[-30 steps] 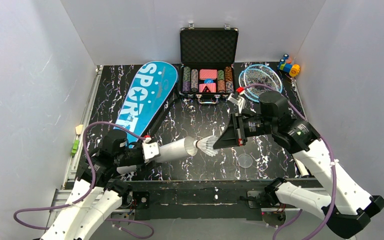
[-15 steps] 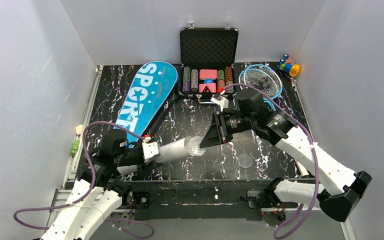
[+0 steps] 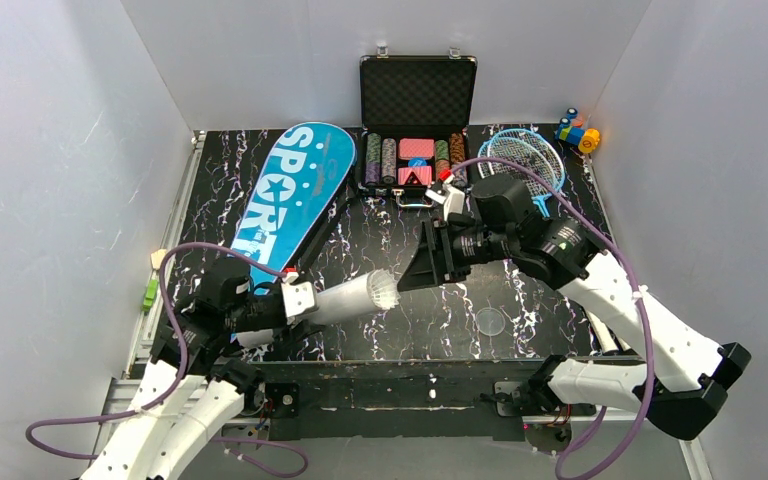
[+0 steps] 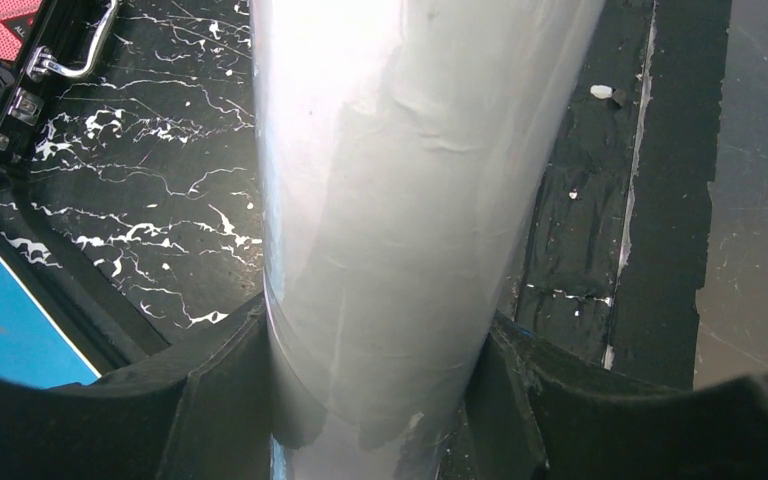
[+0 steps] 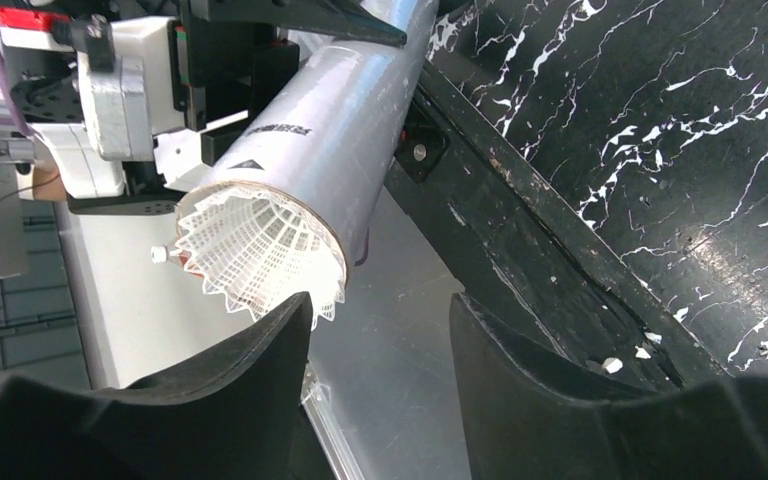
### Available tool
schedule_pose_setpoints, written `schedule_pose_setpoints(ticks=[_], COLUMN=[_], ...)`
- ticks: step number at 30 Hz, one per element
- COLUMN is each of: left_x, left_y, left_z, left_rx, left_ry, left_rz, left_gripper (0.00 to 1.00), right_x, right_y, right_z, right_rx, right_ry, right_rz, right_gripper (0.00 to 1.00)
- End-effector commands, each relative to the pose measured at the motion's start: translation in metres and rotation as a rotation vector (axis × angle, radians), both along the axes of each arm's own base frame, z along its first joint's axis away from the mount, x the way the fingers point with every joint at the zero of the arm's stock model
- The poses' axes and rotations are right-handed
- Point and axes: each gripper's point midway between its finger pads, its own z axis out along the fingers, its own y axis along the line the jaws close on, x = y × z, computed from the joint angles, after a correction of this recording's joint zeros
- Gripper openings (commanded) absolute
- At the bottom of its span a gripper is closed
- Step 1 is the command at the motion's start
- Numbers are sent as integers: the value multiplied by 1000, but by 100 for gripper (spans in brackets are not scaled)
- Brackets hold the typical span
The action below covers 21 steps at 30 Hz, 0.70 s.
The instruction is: Pack up the badminton gear
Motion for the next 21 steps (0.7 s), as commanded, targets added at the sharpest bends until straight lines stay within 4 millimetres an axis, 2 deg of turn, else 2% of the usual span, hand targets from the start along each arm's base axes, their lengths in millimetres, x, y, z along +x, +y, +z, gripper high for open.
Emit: schedule_pose_setpoints(ticks=[1,14,21], left_x=[2,0,-1], left_y=[-6,-7,-9], left_z=[25,33,41], left_rx=[-53,-72,-94], left_ry=[-31,-39,-35], left_rz=[-9,-9,-17], left_gripper=[24,25,27], right_x=[-5,10,6], right_y=[5,19,34], right_z=[5,-11,-20], right_rx=[13,-61,-126], right_ry=[-46,-104,-138], right_rz=[17,-65,-33], right_gripper=[63,65,64])
